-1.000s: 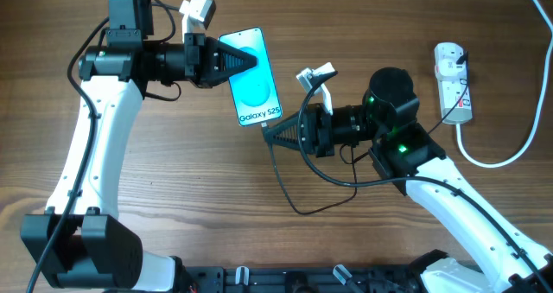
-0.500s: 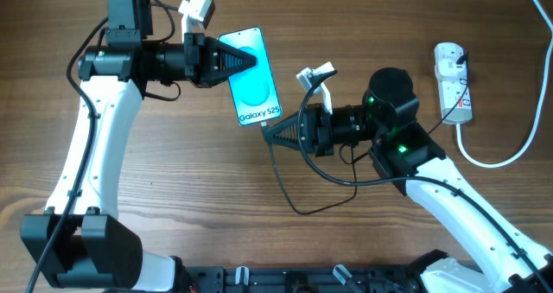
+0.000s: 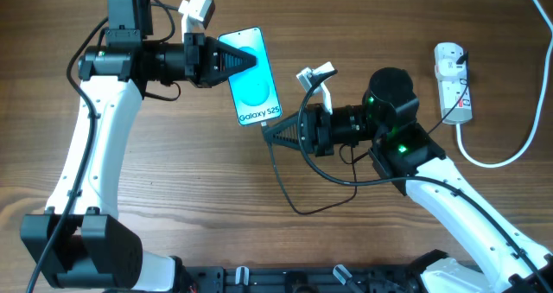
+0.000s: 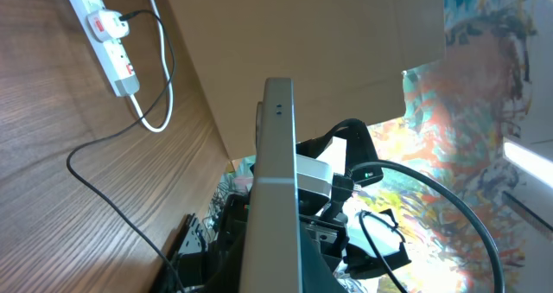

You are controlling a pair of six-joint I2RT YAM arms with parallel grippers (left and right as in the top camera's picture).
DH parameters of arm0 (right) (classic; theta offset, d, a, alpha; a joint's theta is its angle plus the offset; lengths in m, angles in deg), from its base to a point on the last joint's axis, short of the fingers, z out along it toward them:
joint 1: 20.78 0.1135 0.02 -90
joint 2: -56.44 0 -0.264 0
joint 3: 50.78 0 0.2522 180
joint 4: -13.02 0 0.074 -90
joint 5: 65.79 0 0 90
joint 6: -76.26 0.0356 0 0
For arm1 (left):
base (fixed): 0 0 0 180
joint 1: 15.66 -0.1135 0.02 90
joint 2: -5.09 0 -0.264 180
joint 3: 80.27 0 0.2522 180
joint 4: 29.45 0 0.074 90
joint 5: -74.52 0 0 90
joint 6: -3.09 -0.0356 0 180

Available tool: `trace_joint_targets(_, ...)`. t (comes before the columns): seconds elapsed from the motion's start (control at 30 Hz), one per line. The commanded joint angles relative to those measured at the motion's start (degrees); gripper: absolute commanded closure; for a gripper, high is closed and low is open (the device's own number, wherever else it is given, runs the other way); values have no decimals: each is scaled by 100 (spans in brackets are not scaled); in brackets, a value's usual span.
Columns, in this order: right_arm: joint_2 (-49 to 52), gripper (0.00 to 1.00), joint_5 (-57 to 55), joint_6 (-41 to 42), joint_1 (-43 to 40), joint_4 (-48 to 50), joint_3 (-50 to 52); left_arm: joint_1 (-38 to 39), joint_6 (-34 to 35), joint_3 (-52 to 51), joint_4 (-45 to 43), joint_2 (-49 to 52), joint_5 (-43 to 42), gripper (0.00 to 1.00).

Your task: Plug charger to phone and switch on socket

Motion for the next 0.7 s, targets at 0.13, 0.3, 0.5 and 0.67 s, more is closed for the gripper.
trace_joint_targets(0.13, 35, 95, -164, 26, -13, 52, 7, -33, -118, 24, -17, -87, -162, 96)
trace_joint_targets(0.3, 35, 96, -164, 28, -13, 50, 7, -33, -118, 24, -17, -87, -160, 96)
trace_joint_targets(0.5, 35, 96, -162, 50, -13, 50, 7, 63, -120, 24, -22, -87, -160, 96)
trace_joint_targets(0.67, 35, 96, -131, 50, -13, 50, 7, 70, -120, 24, -48, -87, -157, 96)
